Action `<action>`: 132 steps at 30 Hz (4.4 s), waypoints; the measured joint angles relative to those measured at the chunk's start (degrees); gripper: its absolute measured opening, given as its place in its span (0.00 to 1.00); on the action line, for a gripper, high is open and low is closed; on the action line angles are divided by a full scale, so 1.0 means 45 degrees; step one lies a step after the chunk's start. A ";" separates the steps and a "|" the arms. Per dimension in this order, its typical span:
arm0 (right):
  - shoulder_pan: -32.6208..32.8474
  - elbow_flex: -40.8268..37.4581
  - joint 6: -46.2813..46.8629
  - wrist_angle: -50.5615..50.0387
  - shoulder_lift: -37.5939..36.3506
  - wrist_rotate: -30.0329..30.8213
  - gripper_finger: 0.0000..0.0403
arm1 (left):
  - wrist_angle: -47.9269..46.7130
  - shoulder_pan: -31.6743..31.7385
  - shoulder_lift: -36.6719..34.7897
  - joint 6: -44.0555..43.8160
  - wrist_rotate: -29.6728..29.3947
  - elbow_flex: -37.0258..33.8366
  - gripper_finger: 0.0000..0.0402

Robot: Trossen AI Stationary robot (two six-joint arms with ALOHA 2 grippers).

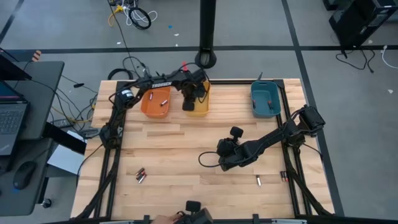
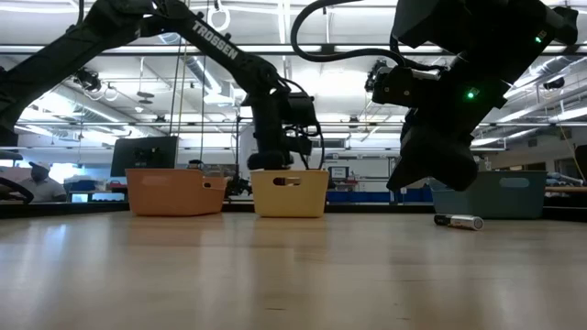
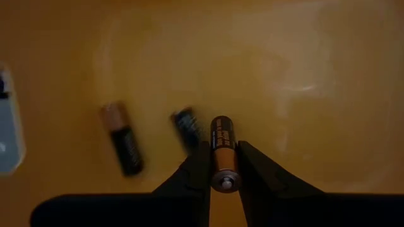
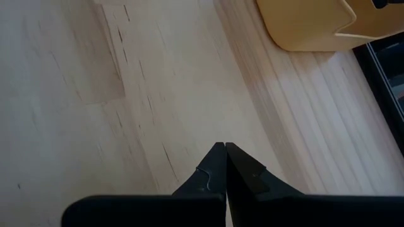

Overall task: Sort batteries
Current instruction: Put the black battery into the yellow bin, then put the silver battery into the orange bin

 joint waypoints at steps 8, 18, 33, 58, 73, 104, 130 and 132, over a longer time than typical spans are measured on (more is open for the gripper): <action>0.0000 0.0000 -0.0030 -0.0004 0.0000 -0.0005 0.02 | 0.0123 -0.0037 0.0032 -0.0384 0.0781 0.0000 0.14; 0.0000 0.0000 -0.0045 -0.0004 0.0000 -0.0010 0.02 | -0.0031 -0.0123 0.0180 -0.0728 -0.0054 0.0000 0.39; -0.0015 0.0000 -0.0268 -0.0045 0.0000 0.0348 0.01 | 0.0326 -0.0142 -0.1689 -0.1031 0.0059 -0.0015 0.36; 0.0538 -0.6408 0.0963 0.9832 -0.3181 -0.1165 0.07 | 1.2707 -0.1061 -0.8499 -0.2383 0.5536 -0.9516 0.19; -0.0185 -0.3706 0.2624 0.3402 -0.5268 -0.3321 0.17 | 2.0274 -0.2477 -1.2828 -0.4745 0.4164 -1.7172 0.19; 0.3394 -0.0903 0.5975 -0.6237 -0.3608 -1.0544 0.81 | 2.1871 -0.2799 -1.2859 -0.5878 0.3695 -1.8428 0.19; -0.1426 -0.0920 0.8473 -0.2230 -0.1278 -0.7458 0.58 | 2.1332 -0.3329 -1.2854 -0.6493 0.3719 -1.8408 0.19; -0.1252 -0.0903 0.8746 -0.2214 -0.1082 -0.7199 0.56 | 2.1273 -0.3410 -1.2854 -0.6502 0.3716 -1.8408 0.19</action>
